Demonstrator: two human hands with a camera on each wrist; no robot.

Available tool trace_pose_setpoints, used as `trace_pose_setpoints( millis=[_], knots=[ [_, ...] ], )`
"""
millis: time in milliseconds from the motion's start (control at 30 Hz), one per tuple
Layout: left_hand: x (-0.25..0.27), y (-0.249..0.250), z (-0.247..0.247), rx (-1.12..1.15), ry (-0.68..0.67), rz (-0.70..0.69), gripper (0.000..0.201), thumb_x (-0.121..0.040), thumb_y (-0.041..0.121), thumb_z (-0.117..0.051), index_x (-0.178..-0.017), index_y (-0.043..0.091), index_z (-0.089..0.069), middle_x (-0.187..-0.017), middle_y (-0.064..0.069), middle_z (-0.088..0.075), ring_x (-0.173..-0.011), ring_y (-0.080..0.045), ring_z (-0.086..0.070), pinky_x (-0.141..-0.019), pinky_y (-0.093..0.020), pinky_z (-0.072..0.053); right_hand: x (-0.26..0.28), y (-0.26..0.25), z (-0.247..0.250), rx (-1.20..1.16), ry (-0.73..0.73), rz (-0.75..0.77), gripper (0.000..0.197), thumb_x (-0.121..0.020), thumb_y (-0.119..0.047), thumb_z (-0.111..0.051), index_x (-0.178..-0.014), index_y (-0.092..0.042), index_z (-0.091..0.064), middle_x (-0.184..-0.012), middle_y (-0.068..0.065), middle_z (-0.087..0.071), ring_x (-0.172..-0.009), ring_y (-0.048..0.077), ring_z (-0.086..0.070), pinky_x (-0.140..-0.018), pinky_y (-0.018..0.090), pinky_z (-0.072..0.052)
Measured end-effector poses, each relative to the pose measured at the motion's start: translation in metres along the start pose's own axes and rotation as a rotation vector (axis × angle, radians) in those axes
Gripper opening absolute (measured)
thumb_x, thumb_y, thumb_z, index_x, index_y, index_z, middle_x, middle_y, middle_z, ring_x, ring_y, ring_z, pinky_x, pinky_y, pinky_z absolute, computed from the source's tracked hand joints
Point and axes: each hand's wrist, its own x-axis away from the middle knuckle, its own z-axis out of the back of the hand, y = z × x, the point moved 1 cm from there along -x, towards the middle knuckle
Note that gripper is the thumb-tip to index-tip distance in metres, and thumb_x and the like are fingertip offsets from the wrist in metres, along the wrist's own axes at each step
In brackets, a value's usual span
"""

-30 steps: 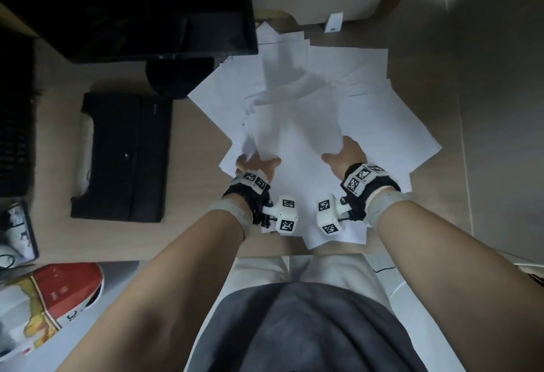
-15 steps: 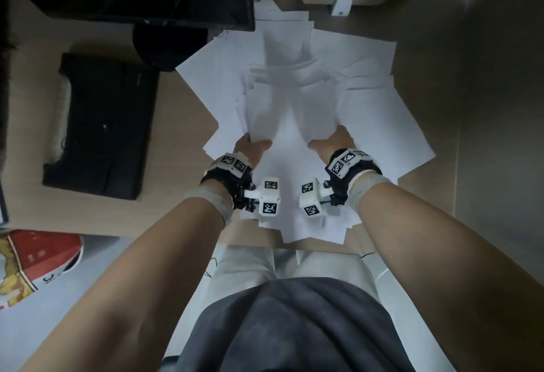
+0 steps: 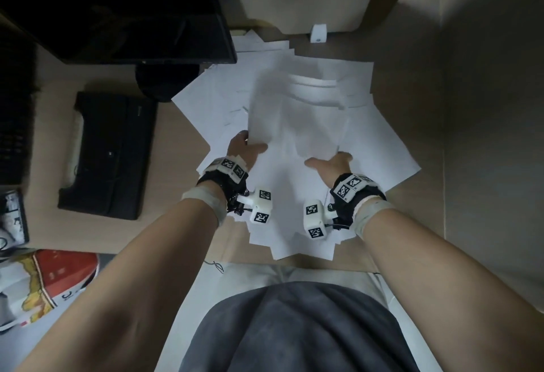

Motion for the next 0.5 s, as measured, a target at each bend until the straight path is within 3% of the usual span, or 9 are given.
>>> trace_pose_setpoints(
  millis=[100,167,267,333,400,500],
  knots=[
    [-0.010,0.017,0.011,-0.049,0.005,-0.093,0.054,-0.083,0.009,-0.070,-0.131,0.009,-0.046,-0.107,-0.012,-0.063,-0.092,-0.023,-0.058,-0.078,-0.028,-0.041,0.002,-0.006,-0.008,0.003,-0.028,-0.007,0.083,-0.082,-0.033,-0.075,-0.143,0.002,-0.031,-0.140,0.017,-0.047,-0.116,0.031,-0.052,-0.093,0.037,-0.046],
    [-0.022,0.023,0.023,-0.015,-0.017,-0.086,0.074,-0.083,0.007,-0.071,-0.144,0.014,-0.030,-0.108,-0.013,-0.063,-0.098,-0.024,-0.059,-0.086,-0.030,-0.041,0.002,-0.014,-0.018,-0.009,-0.017,-0.009,0.084,-0.080,-0.034,-0.076,-0.141,0.002,-0.032,-0.136,0.017,-0.050,-0.112,0.031,-0.053,-0.091,0.039,-0.047],
    [-0.046,0.015,0.041,-0.162,-0.063,0.051,0.105,-0.074,0.028,-0.081,-0.152,0.014,-0.012,-0.142,-0.016,-0.045,-0.128,-0.031,-0.047,-0.109,-0.038,-0.035,0.007,-0.024,-0.040,0.051,0.062,-0.065,0.092,-0.069,-0.048,-0.074,-0.139,-0.006,-0.031,-0.134,0.016,-0.046,-0.115,0.037,-0.052,-0.094,0.041,-0.044],
    [-0.057,0.001,0.053,-0.445,-0.095,0.151,0.115,-0.066,0.049,-0.080,-0.154,0.020,-0.011,-0.153,-0.016,-0.031,-0.136,-0.037,-0.037,-0.111,-0.047,-0.034,0.012,-0.028,-0.054,0.104,0.123,-0.124,0.090,-0.064,-0.056,-0.071,-0.135,-0.012,-0.037,-0.129,0.014,-0.046,-0.111,0.038,-0.053,-0.091,0.044,-0.043],
    [-0.068,-0.016,0.060,-0.655,-0.148,0.175,0.110,-0.069,0.058,-0.075,-0.153,0.023,-0.014,-0.155,-0.014,-0.030,-0.136,-0.039,-0.037,-0.110,-0.050,-0.036,0.011,-0.031,-0.069,0.057,0.121,-0.137,0.089,-0.058,-0.059,-0.070,-0.129,-0.012,-0.044,-0.120,0.013,-0.053,-0.098,0.034,-0.057,-0.084,0.041,-0.047],
    [-0.080,-0.034,0.070,-0.647,-0.162,0.154,0.109,-0.061,0.058,-0.078,-0.149,0.021,-0.024,-0.146,-0.013,-0.041,-0.125,-0.037,-0.049,-0.104,-0.047,-0.043,0.009,-0.037,-0.091,-0.155,0.093,-0.121,0.084,-0.062,-0.044,-0.079,-0.126,-0.001,-0.047,-0.108,0.016,-0.063,-0.087,0.030,-0.062,-0.071,0.036,-0.050]
  ],
)
